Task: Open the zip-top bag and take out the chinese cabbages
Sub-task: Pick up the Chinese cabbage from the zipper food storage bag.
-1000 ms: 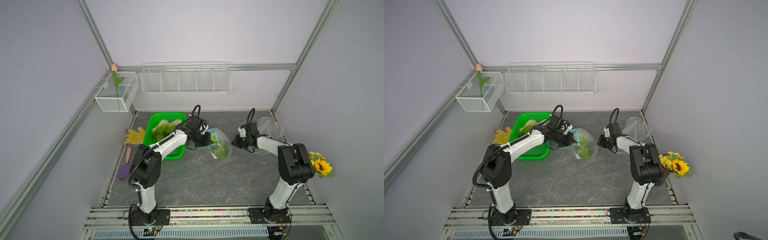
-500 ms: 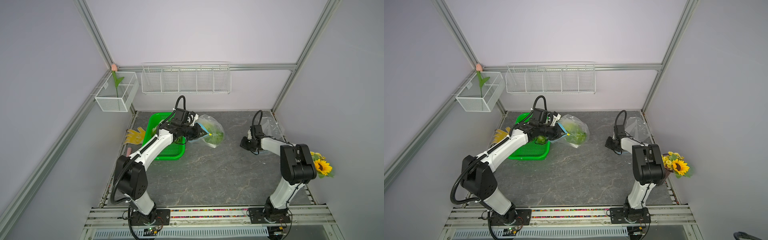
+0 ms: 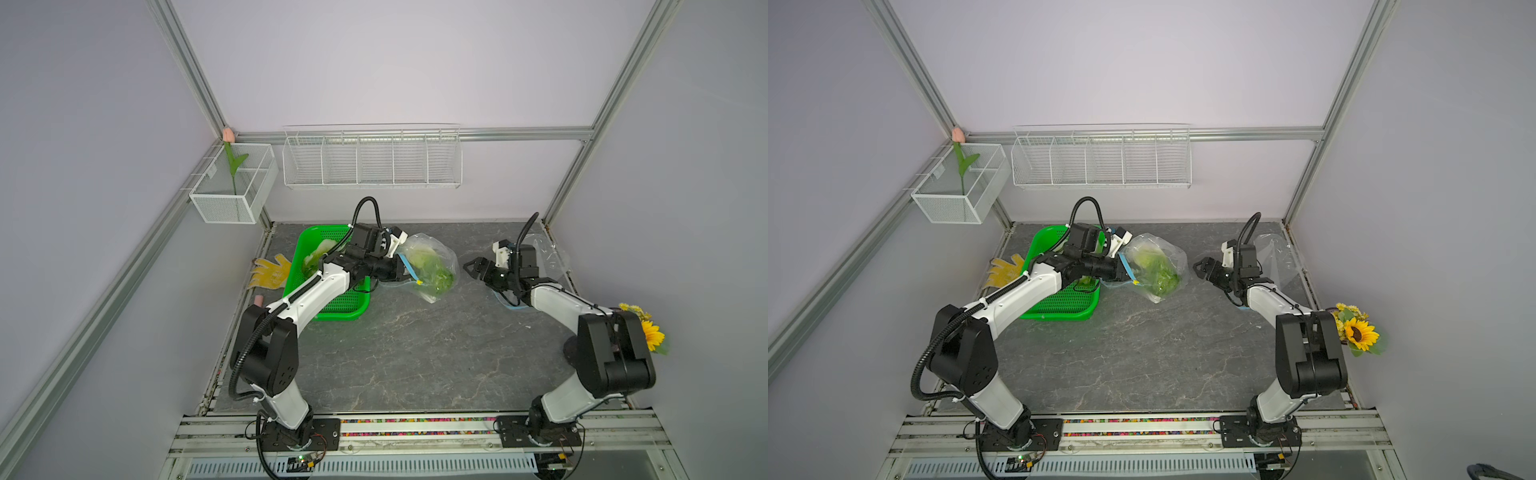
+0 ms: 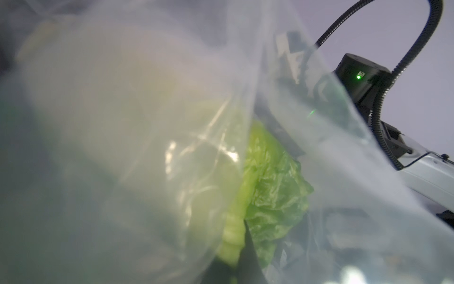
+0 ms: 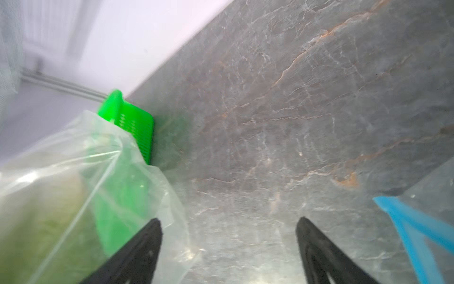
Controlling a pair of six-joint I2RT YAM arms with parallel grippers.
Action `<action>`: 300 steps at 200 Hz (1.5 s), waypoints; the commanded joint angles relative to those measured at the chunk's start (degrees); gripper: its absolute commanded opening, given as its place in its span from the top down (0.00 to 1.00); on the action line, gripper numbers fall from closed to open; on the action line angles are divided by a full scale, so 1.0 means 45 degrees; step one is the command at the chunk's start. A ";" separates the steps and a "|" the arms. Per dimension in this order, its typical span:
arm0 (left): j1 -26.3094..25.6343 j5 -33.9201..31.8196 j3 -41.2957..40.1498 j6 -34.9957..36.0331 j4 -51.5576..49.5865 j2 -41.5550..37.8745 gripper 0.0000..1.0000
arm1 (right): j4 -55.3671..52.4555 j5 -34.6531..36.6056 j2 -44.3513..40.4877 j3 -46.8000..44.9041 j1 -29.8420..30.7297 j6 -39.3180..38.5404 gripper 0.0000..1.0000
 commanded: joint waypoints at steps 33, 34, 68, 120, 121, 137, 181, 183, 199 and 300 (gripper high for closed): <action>0.0168 0.0957 -0.0994 -0.1962 0.6662 -0.0742 1.00 | 0.1365 0.0724 -0.3052 -0.1614 -0.0083 0.5403 0.11; 0.0168 0.0973 -0.1022 -0.2006 0.6752 -0.0745 1.00 | 0.1402 0.0725 -0.3098 -0.1622 -0.0076 0.5450 0.11; 0.0148 0.1338 -0.1207 -0.3665 0.8905 -0.0557 1.00 | 0.4213 -0.0385 -0.3406 -0.1455 0.0005 0.7304 0.11; -0.0313 0.1662 -0.0904 -0.5463 1.0787 0.0079 1.00 | 0.7601 -0.1078 -0.1972 -0.0153 0.0543 1.0023 0.11; -0.0317 0.1676 -0.0889 -0.5476 1.0807 0.0095 1.00 | 0.7674 -0.1084 -0.1933 -0.0091 0.0559 1.0065 0.11; -0.0491 0.1808 -0.0637 -0.5581 1.0695 0.0305 1.00 | 0.8765 -0.1221 -0.1355 0.0354 0.0703 1.0619 0.12; -0.0535 0.1904 -0.0543 -0.5468 1.0183 0.0522 1.00 | 0.8802 -0.1469 -0.0708 0.1237 0.0928 1.0474 0.07; -0.0535 0.1896 -0.0543 -0.5483 1.0183 0.0522 1.00 | 0.8802 -0.1473 -0.0704 0.1254 0.0928 1.0467 0.08; -0.0535 0.1845 -0.0618 -0.5354 1.0037 0.0433 1.00 | 0.8202 -0.1198 -0.0857 0.1216 0.0856 0.9967 0.27; -0.0128 0.1632 -0.1692 -0.4361 0.8356 -0.1050 1.00 | 0.0589 0.2769 -0.1953 0.2106 0.0214 0.2324 0.93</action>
